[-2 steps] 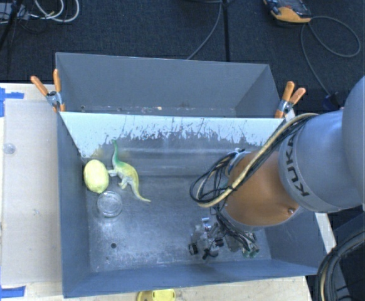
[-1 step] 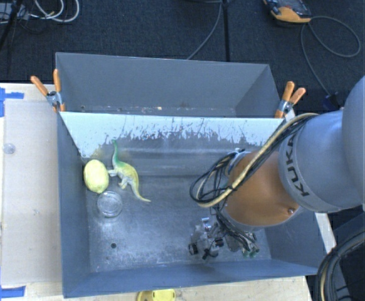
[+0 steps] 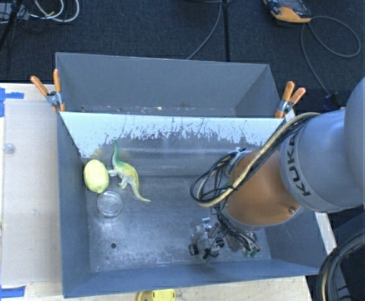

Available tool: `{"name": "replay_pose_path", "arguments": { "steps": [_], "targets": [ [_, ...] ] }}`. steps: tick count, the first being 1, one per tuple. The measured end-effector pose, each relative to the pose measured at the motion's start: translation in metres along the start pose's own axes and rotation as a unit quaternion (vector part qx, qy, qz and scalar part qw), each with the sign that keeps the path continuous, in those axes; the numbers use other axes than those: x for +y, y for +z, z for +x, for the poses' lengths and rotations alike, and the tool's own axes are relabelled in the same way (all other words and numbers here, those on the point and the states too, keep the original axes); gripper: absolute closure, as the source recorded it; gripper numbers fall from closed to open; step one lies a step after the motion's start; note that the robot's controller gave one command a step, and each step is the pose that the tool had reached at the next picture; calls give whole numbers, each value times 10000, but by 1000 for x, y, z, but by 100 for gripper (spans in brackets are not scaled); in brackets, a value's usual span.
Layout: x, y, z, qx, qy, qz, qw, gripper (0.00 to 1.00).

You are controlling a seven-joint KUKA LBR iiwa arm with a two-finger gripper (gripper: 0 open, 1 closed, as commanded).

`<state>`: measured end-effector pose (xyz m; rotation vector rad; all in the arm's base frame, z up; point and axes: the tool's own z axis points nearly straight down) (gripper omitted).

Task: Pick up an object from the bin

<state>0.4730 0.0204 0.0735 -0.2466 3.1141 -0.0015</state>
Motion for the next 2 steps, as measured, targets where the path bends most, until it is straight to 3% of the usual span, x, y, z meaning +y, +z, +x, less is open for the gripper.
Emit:
{"name": "replay_pose_path", "arguments": {
  "steps": [2],
  "targets": [
    [0, -23, -1, -13, -2, 4, 10000, 100]
  ]
}}
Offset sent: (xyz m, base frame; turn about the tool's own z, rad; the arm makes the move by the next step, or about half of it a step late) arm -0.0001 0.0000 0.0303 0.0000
